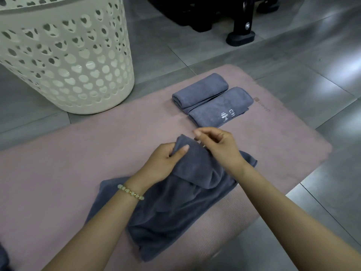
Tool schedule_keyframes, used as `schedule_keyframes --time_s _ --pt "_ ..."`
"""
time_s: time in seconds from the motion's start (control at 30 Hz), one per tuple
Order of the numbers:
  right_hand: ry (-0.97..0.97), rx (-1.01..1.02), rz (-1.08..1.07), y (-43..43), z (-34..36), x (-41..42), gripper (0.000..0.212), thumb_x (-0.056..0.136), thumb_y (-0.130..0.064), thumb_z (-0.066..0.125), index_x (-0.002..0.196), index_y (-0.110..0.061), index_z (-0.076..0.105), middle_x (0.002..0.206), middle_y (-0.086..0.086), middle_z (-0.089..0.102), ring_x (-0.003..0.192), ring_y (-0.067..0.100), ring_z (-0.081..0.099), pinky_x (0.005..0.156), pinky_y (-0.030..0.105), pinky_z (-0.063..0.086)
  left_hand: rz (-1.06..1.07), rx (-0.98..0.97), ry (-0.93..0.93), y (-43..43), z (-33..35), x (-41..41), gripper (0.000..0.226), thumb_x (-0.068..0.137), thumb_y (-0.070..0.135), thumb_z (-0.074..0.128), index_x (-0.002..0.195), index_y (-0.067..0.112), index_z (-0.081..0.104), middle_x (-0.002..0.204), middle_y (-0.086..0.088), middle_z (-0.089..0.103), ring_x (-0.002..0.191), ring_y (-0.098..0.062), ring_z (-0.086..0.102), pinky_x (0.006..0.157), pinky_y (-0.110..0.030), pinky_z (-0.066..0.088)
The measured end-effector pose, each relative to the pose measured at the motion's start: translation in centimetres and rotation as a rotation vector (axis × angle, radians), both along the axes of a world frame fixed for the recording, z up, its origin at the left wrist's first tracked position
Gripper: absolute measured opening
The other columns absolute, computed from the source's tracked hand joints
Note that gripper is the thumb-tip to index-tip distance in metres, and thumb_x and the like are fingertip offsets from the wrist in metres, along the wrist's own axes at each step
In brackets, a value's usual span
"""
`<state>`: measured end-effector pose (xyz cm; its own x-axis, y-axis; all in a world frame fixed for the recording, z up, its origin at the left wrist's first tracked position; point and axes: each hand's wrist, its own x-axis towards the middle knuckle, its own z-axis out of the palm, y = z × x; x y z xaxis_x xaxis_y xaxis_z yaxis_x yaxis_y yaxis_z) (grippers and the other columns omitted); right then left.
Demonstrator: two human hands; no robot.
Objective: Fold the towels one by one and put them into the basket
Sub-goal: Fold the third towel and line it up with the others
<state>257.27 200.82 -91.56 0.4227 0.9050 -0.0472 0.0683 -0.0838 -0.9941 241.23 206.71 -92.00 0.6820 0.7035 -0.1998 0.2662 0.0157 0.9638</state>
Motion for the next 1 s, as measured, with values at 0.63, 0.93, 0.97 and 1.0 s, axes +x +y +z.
schedule_keyframes --time_s 0.63,0.93,0.97,1.0 --pt "-0.387 -0.829 -0.154 -6.4 -11.4 13.3 0.052 0.087 -0.038 0.064 0.134 -0.024 0.049 0.129 0.015 0.046 0.122 0.035 0.044 0.108 0.041 0.037 0.280 0.349 0.184 2.2 -6.0 7.6 0.053 0.094 0.028 0.056 0.051 0.017 0.026 0.049 0.001 0.027 0.044 -0.007 0.025 0.043 -0.019 0.023" --pt "-0.374 -0.829 -0.112 -5.8 -11.0 14.3 0.017 0.085 -0.033 0.065 0.091 -0.019 0.057 0.105 0.009 0.053 0.099 0.025 0.051 0.089 0.036 0.047 0.359 0.282 0.140 2.4 -6.4 7.7 0.052 0.094 0.025 0.056 0.051 0.016 0.028 0.051 0.000 0.029 0.044 -0.006 0.028 0.042 -0.015 0.024" --pt "-0.282 -0.754 -0.129 -6.1 -10.9 14.2 0.018 0.084 -0.025 0.068 0.081 -0.020 0.050 0.093 0.005 0.054 0.085 0.019 0.051 0.079 0.030 0.048 0.367 0.274 0.136 2.4 -6.4 7.7 0.052 0.094 0.025 0.056 0.051 0.016 0.028 0.052 0.000 0.030 0.047 -0.006 0.028 0.042 -0.015 0.024" --pt "-0.199 -0.689 -0.129 -6.5 -10.8 14.1 0.026 0.084 -0.016 0.069 0.075 -0.020 0.044 0.083 0.002 0.052 0.074 0.014 0.048 0.068 0.024 0.045 0.374 0.268 0.135 2.5 -6.4 7.6 0.052 0.093 0.025 0.057 0.051 0.016 0.029 0.052 0.000 0.030 0.049 -0.008 0.028 0.042 -0.015 0.024"
